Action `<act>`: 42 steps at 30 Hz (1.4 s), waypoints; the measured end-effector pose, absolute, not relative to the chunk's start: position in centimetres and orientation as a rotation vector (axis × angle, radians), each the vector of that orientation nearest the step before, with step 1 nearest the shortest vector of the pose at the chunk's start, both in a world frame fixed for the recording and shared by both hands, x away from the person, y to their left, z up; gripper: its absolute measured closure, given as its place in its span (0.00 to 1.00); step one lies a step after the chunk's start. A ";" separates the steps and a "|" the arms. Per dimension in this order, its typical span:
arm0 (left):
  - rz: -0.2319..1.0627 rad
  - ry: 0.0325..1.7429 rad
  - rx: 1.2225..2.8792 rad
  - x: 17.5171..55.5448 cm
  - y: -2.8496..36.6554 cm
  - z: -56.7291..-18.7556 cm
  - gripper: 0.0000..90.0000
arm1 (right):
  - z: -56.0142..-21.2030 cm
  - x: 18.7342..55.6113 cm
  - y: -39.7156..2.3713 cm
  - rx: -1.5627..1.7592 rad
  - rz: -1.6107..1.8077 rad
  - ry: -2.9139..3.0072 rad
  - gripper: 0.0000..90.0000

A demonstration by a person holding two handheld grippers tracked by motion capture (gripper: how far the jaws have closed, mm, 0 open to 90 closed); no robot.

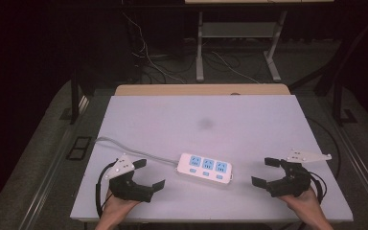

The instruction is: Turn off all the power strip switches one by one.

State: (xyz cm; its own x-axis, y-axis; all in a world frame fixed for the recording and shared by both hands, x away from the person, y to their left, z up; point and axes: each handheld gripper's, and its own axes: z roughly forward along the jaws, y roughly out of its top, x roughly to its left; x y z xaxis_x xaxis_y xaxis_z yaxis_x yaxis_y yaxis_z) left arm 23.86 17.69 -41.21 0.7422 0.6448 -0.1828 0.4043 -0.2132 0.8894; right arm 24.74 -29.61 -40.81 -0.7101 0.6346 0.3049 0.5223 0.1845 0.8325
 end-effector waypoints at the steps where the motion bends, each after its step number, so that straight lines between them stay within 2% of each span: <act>1: 0.273 0.814 1.842 23.9 17.7 -41.2 0.00 | -40.8 24.7 -29.6 1.146 1.563 2.331 0.00; 23: 0.250 0.809 1.842 23.5 17.9 -41.1 0.00 | -41.0 24.7 -29.6 1.147 1.553 2.329 0.00; 42: 0.188 0.796 1.964 24.5 17.0 -40.4 0.00 | -41.1 24.7 -30.1 1.171 1.545 2.315 0.00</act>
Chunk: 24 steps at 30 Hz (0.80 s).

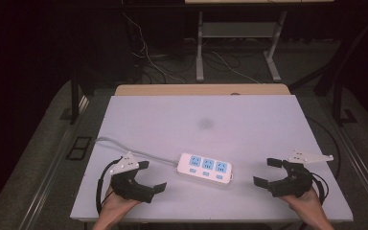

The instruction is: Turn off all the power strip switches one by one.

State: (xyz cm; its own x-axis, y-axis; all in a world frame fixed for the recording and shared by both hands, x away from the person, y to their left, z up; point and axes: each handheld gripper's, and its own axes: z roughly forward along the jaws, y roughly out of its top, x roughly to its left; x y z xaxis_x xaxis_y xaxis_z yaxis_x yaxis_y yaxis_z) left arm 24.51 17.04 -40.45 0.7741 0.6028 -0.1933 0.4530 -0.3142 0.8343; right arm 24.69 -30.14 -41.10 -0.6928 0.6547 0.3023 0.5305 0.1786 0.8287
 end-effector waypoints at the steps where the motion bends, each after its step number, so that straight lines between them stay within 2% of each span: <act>1: 0.184 0.791 1.972 24.6 16.9 -40.3 0.00 | -41.1 24.7 -30.2 1.174 1.544 2.316 0.00; 24: 0.150 0.724 2.076 26.5 15.2 -38.4 0.00 | -41.2 24.6 -30.1 1.169 1.528 2.322 0.00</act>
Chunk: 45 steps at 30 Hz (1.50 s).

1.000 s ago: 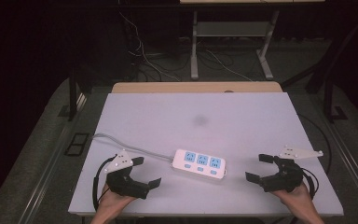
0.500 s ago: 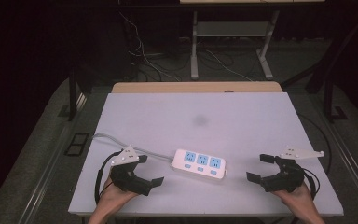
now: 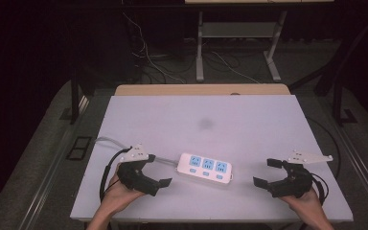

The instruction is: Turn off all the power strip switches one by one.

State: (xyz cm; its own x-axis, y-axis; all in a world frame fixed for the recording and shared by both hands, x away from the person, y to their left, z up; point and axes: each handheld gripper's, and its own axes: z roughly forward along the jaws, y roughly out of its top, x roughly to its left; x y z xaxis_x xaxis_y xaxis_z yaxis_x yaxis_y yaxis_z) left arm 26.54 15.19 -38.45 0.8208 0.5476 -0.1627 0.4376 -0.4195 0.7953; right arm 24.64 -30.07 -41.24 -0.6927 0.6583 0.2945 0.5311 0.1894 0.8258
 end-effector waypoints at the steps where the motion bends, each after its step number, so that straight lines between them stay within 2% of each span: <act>1: 0.147 0.718 2.082 26.6 15.0 -38.3 0.00 | -41.2 24.6 -30.1 1.170 1.527 2.324 0.00; 29: 0.090 0.563 2.276 29.3 10.2 -37.0 0.03 | -41.3 24.7 -29.8 1.154 1.516 2.343 0.00; 34: 0.075 0.545 2.303 29.7 10.1 -36.9 0.10 | -41.3 24.6 -29.8 1.156 1.516 2.343 0.00; 45: 0.055 0.498 2.359 30.6 9.5 -36.7 0.41 | -41.3 24.7 -29.9 1.158 1.513 2.343 0.00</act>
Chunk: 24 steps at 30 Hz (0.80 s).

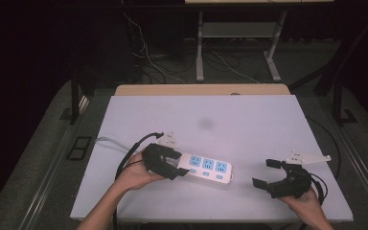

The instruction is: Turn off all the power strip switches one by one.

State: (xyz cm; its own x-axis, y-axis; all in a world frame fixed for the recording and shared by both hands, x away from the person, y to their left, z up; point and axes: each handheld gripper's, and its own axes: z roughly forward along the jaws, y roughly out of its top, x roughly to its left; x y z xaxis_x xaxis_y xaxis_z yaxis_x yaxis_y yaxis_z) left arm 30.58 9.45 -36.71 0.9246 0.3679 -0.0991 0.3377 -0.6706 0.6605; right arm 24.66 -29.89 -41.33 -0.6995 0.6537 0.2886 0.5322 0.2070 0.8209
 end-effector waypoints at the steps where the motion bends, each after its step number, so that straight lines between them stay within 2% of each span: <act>1: 0.050 0.496 2.362 30.7 9.3 -36.7 0.42 | -41.3 24.7 -29.9 1.158 1.513 2.343 0.00; 24: -0.027 0.404 2.450 32.9 7.6 -37.9 0.70 | -41.4 24.6 -29.9 1.151 1.508 2.351 0.00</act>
